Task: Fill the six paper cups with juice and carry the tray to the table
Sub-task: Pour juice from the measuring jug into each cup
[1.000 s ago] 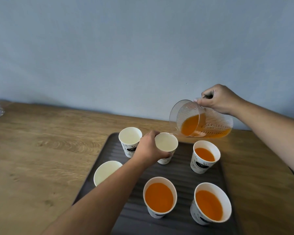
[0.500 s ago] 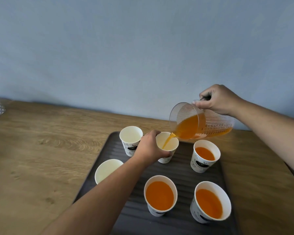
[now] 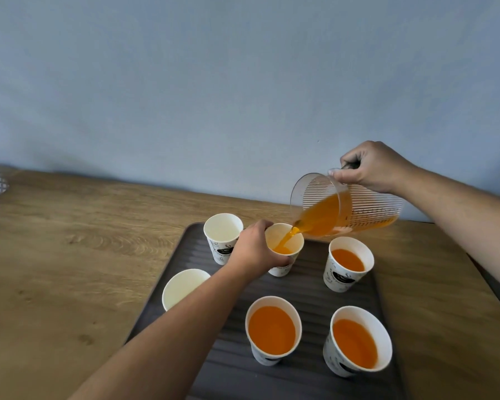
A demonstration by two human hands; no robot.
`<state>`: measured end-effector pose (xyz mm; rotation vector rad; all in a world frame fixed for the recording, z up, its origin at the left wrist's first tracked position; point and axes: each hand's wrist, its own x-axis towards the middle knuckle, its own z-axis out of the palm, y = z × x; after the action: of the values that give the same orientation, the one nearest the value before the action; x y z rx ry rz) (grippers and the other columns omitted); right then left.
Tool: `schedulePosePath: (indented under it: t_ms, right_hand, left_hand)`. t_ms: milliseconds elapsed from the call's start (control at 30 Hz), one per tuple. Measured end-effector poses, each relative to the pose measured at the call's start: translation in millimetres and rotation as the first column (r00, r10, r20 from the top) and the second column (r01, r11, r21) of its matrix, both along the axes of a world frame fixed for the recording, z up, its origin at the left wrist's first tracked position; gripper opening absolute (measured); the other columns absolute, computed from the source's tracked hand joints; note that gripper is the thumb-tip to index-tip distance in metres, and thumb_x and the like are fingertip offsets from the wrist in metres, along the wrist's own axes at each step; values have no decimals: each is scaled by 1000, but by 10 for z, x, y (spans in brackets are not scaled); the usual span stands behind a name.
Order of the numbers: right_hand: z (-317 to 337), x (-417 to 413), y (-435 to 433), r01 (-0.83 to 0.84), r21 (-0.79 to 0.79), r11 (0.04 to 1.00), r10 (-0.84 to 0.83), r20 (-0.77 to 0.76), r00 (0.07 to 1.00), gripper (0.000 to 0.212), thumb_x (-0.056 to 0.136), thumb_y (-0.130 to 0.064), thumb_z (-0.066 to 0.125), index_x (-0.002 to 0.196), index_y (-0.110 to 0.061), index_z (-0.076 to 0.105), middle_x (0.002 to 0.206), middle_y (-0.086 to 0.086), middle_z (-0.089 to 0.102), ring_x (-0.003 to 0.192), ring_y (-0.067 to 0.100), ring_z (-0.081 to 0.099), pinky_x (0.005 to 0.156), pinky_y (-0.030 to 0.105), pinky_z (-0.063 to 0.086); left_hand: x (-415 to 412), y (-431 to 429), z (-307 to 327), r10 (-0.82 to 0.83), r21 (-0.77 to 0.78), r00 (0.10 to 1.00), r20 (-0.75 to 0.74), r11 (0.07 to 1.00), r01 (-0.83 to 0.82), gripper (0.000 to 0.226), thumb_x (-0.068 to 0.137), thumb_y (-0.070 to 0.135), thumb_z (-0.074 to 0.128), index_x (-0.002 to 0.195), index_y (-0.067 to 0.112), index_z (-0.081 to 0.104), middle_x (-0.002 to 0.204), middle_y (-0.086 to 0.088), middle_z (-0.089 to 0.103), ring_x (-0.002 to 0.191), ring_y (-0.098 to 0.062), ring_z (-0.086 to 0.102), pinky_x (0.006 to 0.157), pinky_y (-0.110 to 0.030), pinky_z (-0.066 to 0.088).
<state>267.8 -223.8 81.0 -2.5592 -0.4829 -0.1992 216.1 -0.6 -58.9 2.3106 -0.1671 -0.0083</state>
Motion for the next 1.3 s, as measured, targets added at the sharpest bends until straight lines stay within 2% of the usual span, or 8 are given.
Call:
schedulePosePath:
  t_ms: [433, 1067, 1300]
  right_hand:
    - [63, -78, -36, 18, -31, 999, -18, 6, 1000, 47, 82, -31, 69, 48, -9, 46, 47, 3, 39, 50, 15, 35, 57, 29, 31]
    - [41, -89, 33, 10, -56, 998, -9, 24, 1000, 47, 82, -33, 69, 48, -9, 48, 47, 3, 41, 48, 15, 36, 54, 29, 31]
    - [42, -102, 43, 6, -73, 997, -4, 23, 1000, 48, 82, -34, 69, 48, -9, 46, 47, 4, 40, 48, 16, 35, 54, 29, 30]
  left_hand:
    - [-34, -55, -12, 10, -31, 1000, -6, 999, -11, 84, 53, 42, 88, 126, 22, 50, 122, 3, 60, 109, -15, 55, 87, -31, 51]
    - [-49, -37, -31, 37, -52, 999, -21, 998, -38, 84, 56, 44, 87, 125, 22, 45, 124, 3, 57, 110, -16, 53, 82, -27, 48]
    - [-50, -36, -31, 35, -55, 999, -16, 998, -36, 84, 56, 45, 87, 125, 22, 45, 124, 2, 57, 110, -16, 54, 84, -29, 51]
